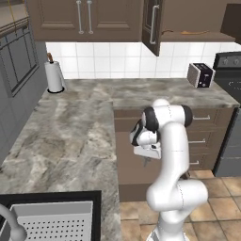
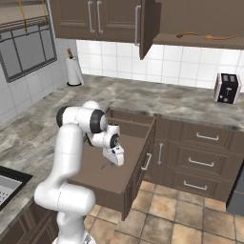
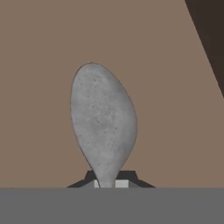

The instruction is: Organize the utensils by type. Pick up the wooden spoons from the counter and place them in the open cabinet. Then pick up the metallic utensils from the counter and place them in the open drawer.

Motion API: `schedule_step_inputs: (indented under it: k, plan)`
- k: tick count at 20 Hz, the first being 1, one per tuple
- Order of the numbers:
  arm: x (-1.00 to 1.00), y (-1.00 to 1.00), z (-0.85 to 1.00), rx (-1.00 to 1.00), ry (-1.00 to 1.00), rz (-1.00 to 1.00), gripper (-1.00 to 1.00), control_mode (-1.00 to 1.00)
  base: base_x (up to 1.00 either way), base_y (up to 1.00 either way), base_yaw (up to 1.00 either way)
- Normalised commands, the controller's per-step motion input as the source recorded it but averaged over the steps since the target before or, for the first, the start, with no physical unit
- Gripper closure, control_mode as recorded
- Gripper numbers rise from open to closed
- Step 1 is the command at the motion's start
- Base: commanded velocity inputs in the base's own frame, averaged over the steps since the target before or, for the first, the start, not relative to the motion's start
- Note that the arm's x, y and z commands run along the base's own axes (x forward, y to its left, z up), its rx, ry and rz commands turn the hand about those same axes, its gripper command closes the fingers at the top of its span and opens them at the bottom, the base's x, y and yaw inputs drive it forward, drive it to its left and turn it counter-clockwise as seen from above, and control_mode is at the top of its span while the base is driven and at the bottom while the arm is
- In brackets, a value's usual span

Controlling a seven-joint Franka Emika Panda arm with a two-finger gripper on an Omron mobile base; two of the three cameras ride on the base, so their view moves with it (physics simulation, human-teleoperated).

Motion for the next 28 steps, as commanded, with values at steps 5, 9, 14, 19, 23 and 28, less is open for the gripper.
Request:
schedule_step_inputs:
  k: [5, 9, 14, 19, 23, 28]
  plan:
    - [0.2, -0.02, -0.29, 0.07, 0.03, 0.0, 1.0, -1.0, 0.0, 0.0, 0.0]
    - [0.12, 0.13, -0.28, 0.0, 0.0, 0.0, -1.0, -1.0, 0.0, 0.0, 0.0]
    - [0.15, 0.02, -0.17, 0.0, 0.0, 0.0, -1.0, -1.0, 0.0, 0.0, 0.0]
    - [0.07, 0.0, 0.23, 0.0, 0.0, 0.0, -1.0, -1.0, 0.0, 0.0, 0.0]
    - [-0.09, 0.0, 0.74, 0.0, -0.07, 0.01, -1.0, -1.0, 0.0, 0.0, 0.0]
    - [-0.27, 0.0, 0.84, 0.0, -0.03, 0.08, -1.0, -1.0, 0.0, 0.0, 0.0]
